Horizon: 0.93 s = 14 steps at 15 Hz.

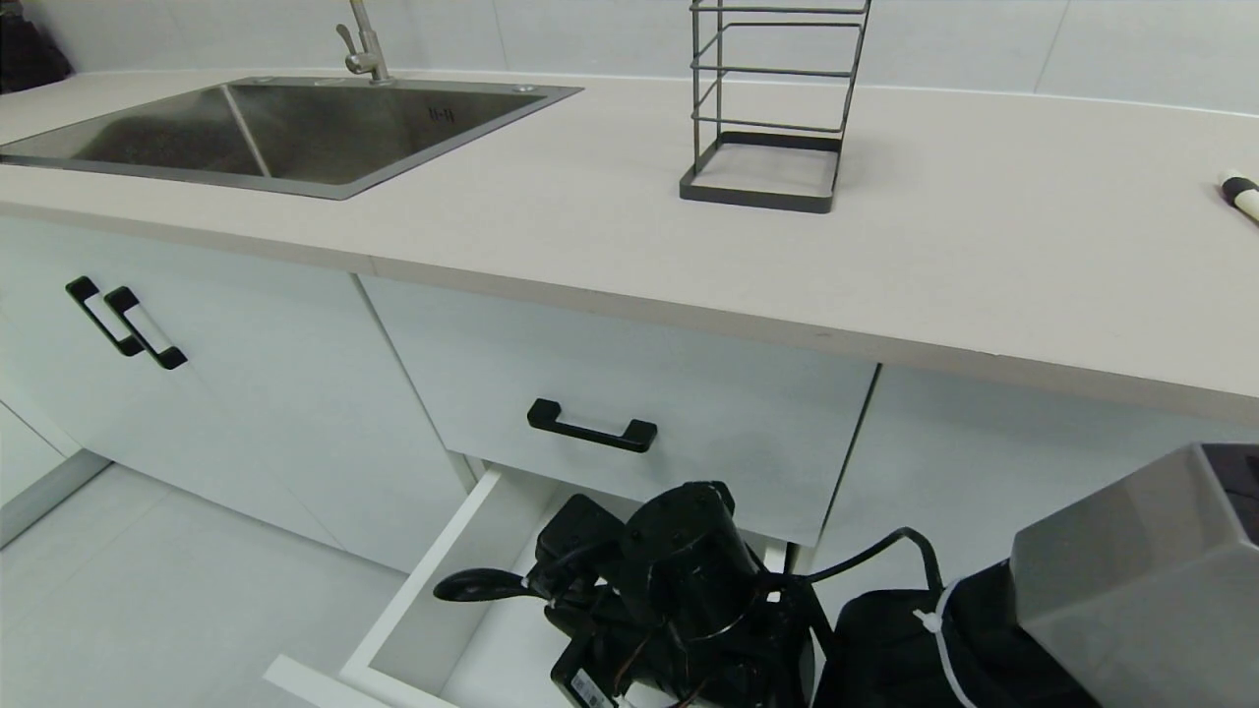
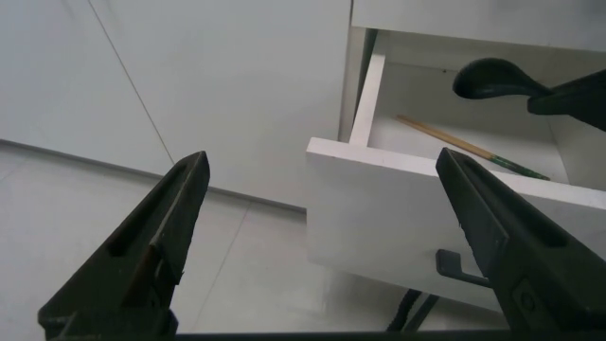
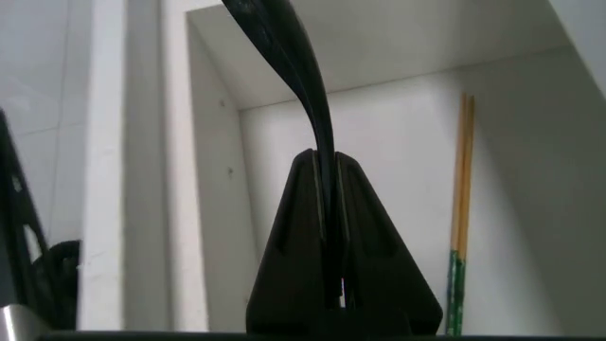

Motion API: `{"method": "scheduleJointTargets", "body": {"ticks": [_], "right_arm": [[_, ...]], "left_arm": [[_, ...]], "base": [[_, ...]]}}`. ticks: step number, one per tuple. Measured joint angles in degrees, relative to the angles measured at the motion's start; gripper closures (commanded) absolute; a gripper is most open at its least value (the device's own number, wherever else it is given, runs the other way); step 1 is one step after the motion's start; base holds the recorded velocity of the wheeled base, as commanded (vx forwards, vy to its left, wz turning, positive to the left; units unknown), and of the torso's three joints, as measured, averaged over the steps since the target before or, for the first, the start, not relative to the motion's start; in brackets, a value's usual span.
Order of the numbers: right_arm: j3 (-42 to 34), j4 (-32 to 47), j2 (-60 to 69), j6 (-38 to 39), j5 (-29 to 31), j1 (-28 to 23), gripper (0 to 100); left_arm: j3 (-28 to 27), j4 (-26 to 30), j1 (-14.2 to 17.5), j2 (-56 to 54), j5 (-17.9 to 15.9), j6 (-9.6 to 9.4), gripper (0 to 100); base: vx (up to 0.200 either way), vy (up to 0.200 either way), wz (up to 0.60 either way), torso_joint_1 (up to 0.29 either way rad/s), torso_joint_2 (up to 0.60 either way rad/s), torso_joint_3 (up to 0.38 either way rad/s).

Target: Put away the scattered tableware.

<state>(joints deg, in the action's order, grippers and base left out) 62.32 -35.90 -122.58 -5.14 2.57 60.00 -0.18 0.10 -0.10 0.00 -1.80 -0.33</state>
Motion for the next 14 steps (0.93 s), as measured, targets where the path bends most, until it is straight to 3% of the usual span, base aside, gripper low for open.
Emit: {"method": "scheduleJointTargets", "body": {"ticks": [14], "right_arm": [[7.7,1.7,-9.1,2.8,4.0,-3.8,100]], "left_arm": [[0.0,0.0,0.0,0.0,0.0,0.0,0]], "base": [[0.0,0.0,0.0,0.0,0.0,0.0]]}}
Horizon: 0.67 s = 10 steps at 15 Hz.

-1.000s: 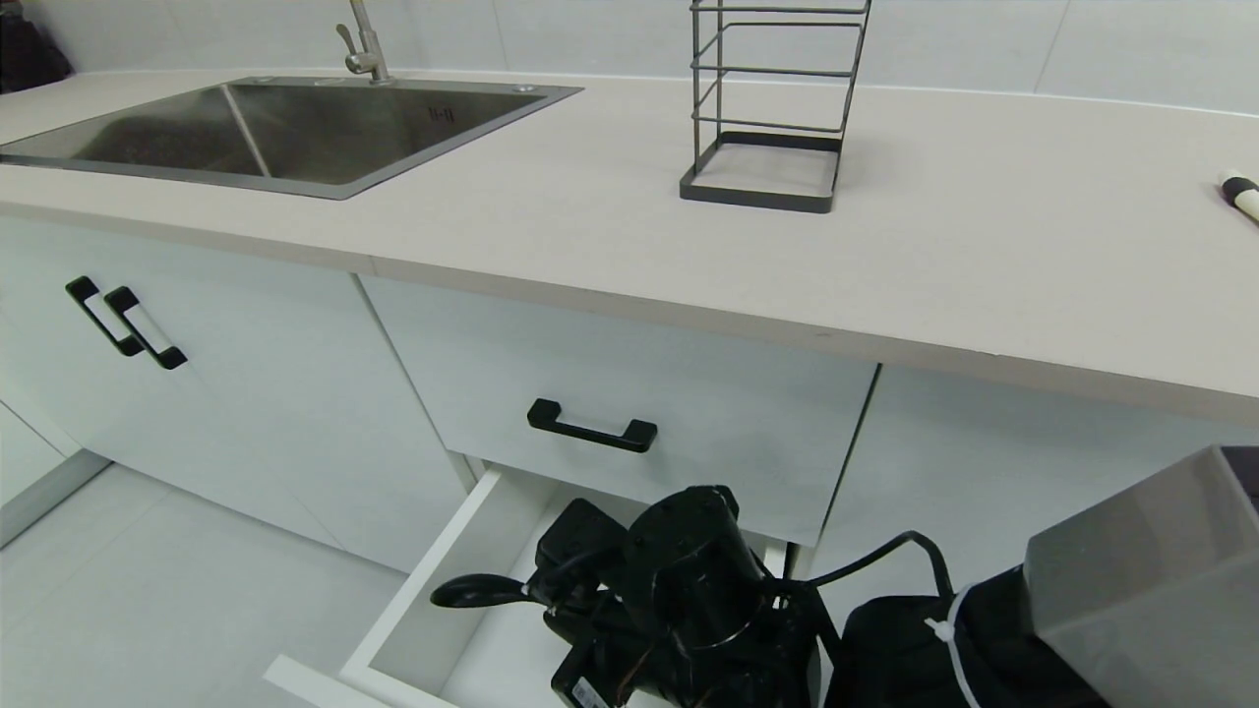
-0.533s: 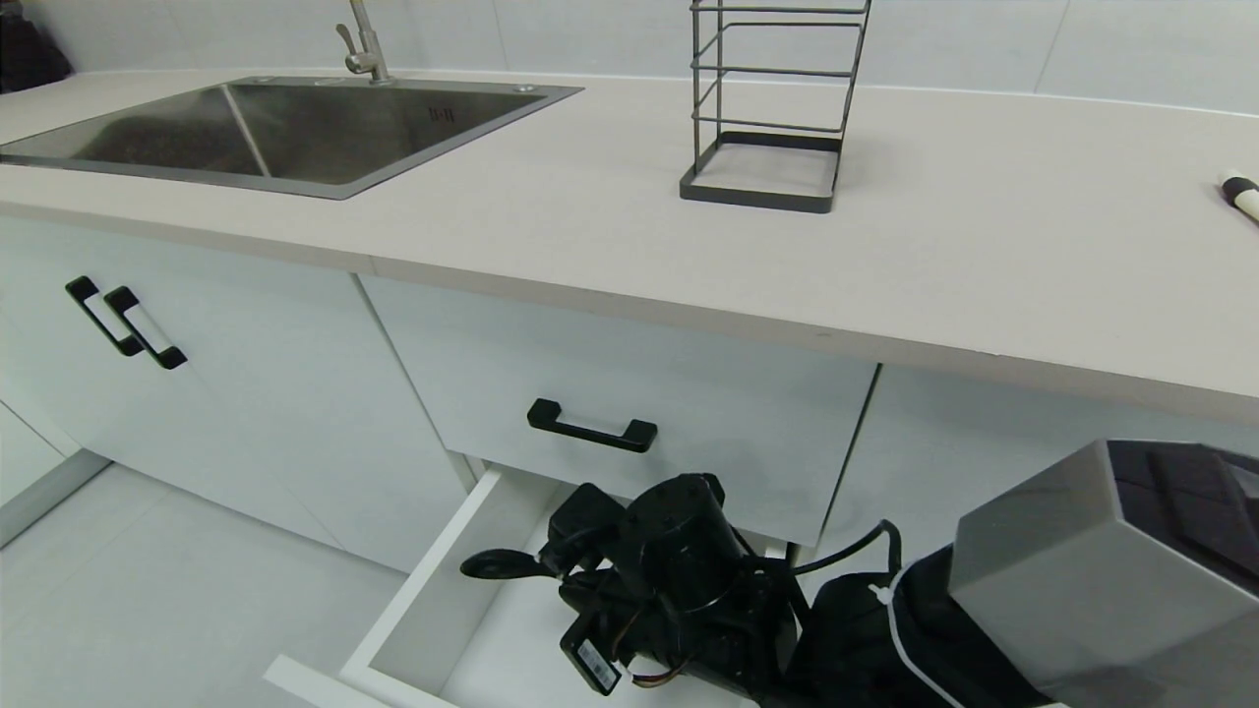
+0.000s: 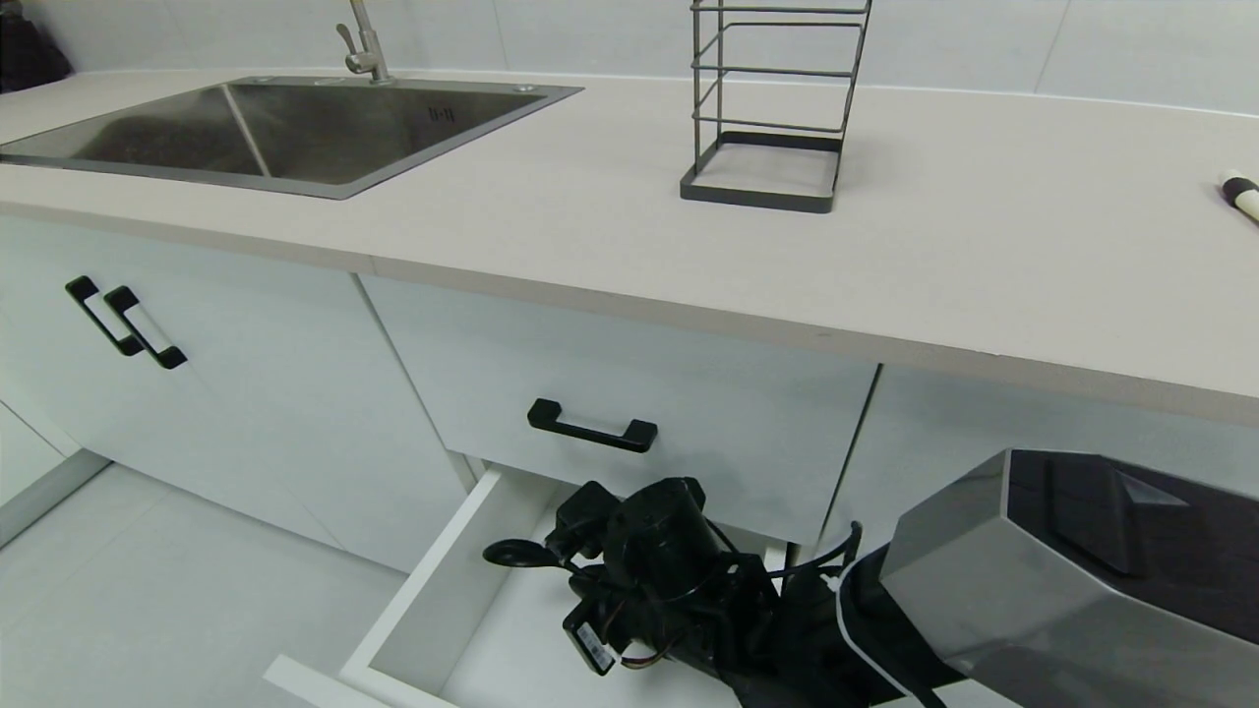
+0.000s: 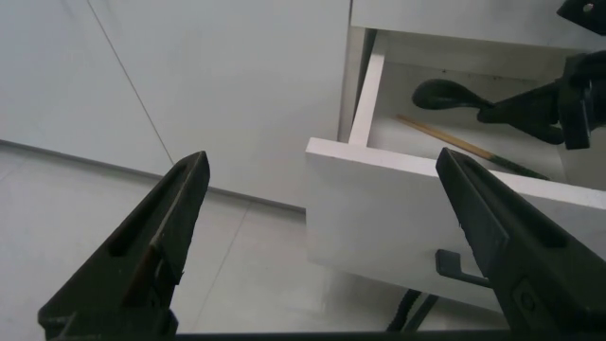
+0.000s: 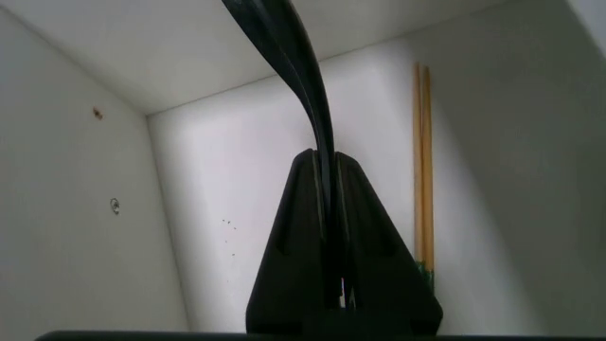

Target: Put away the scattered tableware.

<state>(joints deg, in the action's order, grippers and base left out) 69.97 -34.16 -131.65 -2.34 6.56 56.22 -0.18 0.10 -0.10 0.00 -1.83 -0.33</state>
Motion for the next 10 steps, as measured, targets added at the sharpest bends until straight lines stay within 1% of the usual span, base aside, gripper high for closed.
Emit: {"method": "scheduleJointTargets", "body": {"ticks": [4,10], "right_arm": [[0.2,-0.2,-1.0,0.1,0.5,-0.9,100],[4.2,-1.3,-5.0,0.3,2.6,-1.3,100]], "left_arm": [[0.0,0.0,0.0,0.0,0.0,-0.02,0],[0.0,0.0,0.0,0.0,0.0,-0.02,0]], "base": [[0.0,0.0,0.0,0.0,0.0,0.0],[0.0,0.0,0.0,0.0,0.0,0.0]]}}
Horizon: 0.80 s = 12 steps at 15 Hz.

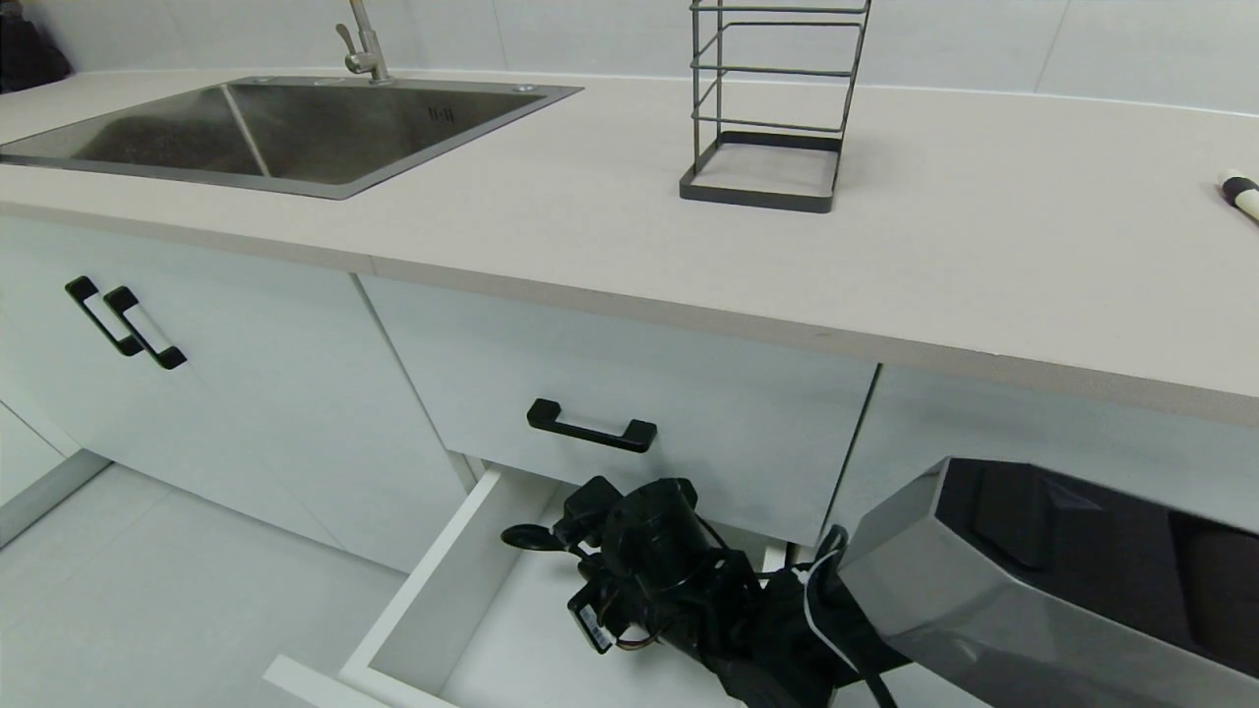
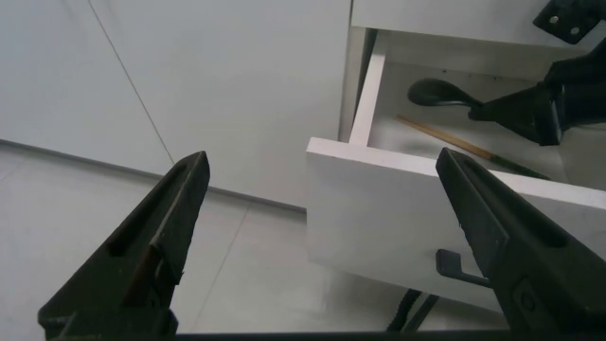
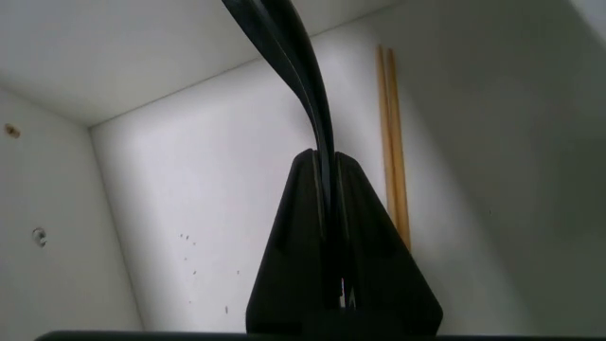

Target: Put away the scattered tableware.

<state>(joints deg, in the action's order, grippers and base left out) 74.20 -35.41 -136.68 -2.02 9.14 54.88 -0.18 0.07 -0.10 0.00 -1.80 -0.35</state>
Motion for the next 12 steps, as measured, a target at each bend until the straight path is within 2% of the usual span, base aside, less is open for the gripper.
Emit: {"method": "scheduleJointTargets", "body": {"ticks": [3,12], "right_arm": [[3.2,1.1,-3.1,0.3,1.8,0.2,100],[5.1,2.3,-6.0,3.1,5.5,-0.4,100]], "left_arm": [[0.0,0.0,0.0,0.0,0.0,0.02,0],[0.0,0.0,0.0,0.0,0.0,0.02,0]], "base": [[0.0,0.0,0.0,0.0,0.0,0.0],[0.0,0.0,0.0,0.0,0.0,0.0]]}}
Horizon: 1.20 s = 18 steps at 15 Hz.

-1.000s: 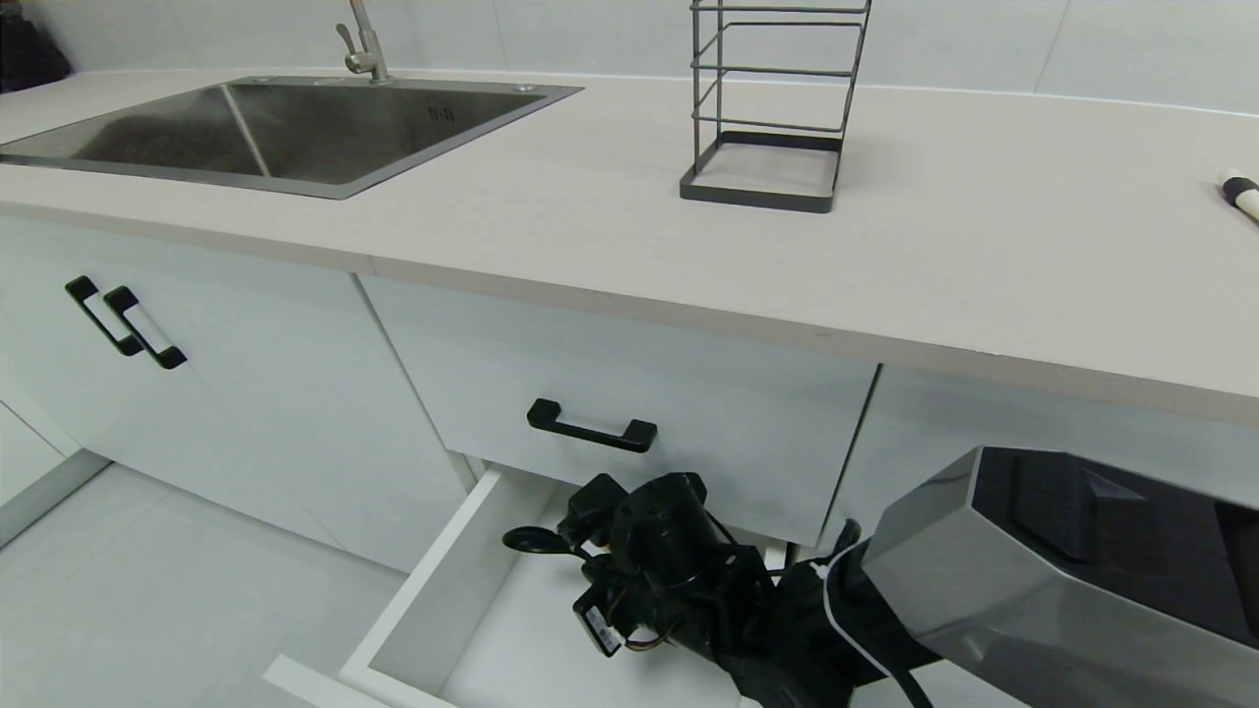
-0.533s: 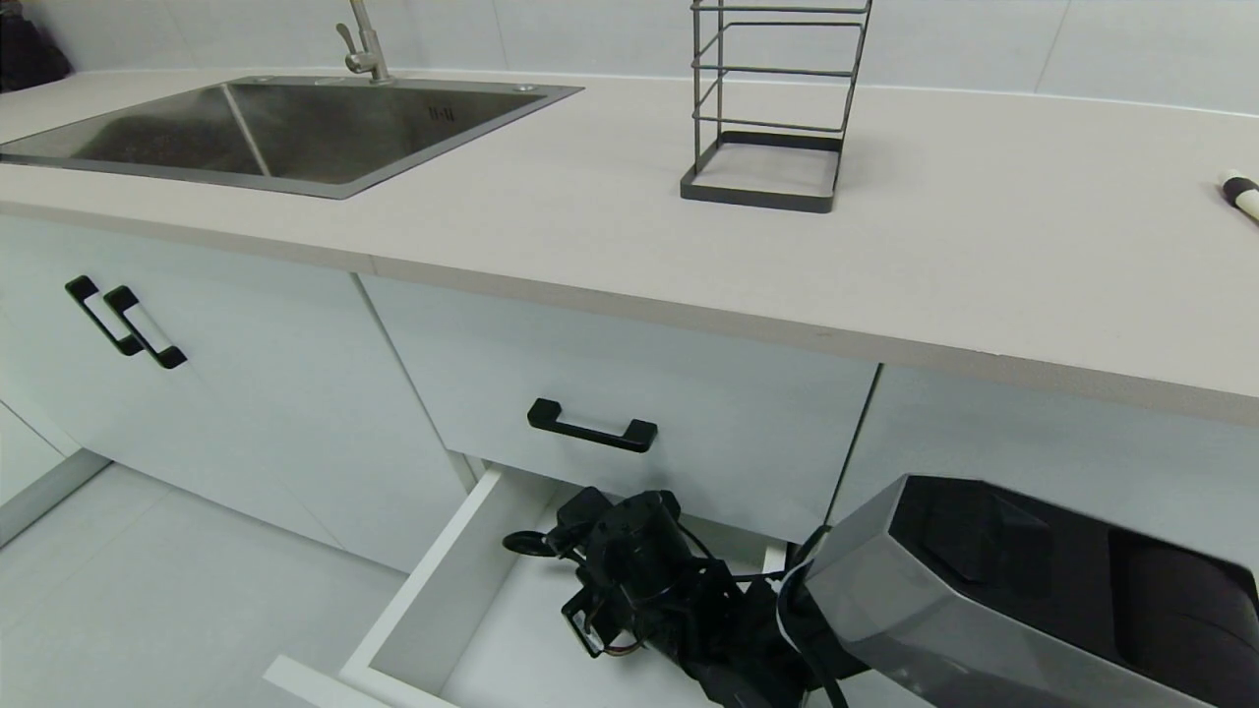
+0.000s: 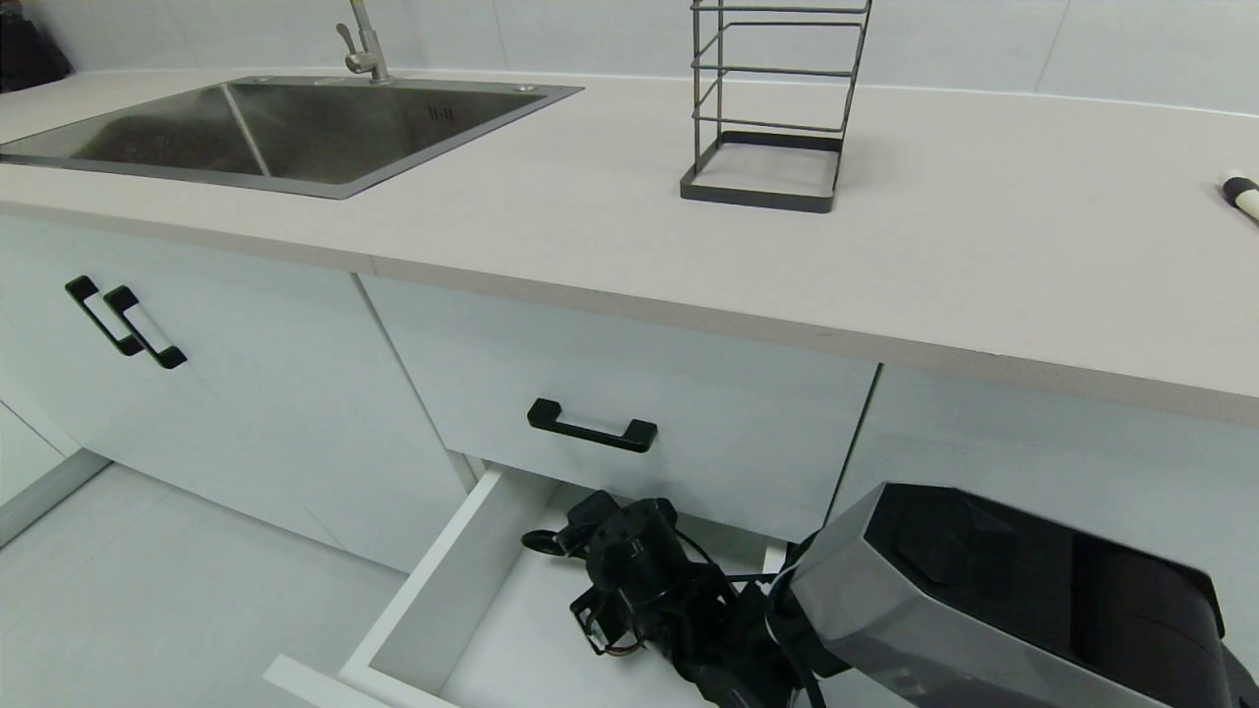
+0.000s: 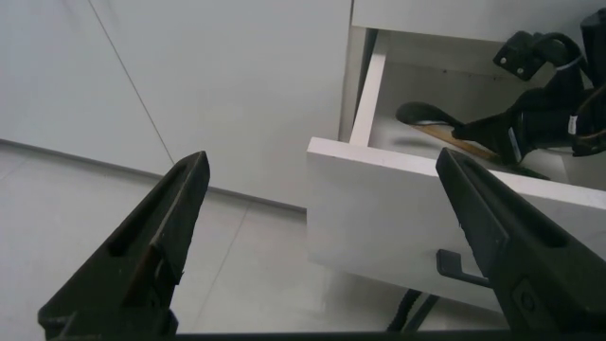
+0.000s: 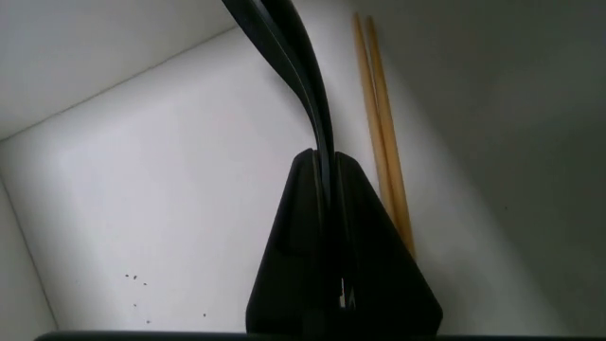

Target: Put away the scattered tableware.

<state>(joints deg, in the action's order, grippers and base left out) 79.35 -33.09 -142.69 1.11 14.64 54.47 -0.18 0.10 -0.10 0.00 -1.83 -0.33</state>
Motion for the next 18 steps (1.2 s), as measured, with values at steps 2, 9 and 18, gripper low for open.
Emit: {"method": "scheduleJointTargets", "body": {"ticks": [2,9,18], "right_arm": [[0.0,0.1,-0.3,0.0,-0.2,0.1,100],[0.0,1.1,-0.8,-0.1,-0.4,1.1,0],[-4.3,0.5,9.8,-0.2,0.0,5.6,0]], "left_arm": [[0.0,0.0,0.0,0.0,0.0,-0.02,0],[0.0,0.0,0.0,0.0,0.0,0.0,0],[0.0,0.0,0.0,0.0,0.0,-0.02,0]], "base": [[0.0,0.0,0.0,0.0,0.0,0.0],[0.0,0.0,0.0,0.0,0.0,0.0],[0.0,0.0,0.0,0.0,0.0,0.0]]}}
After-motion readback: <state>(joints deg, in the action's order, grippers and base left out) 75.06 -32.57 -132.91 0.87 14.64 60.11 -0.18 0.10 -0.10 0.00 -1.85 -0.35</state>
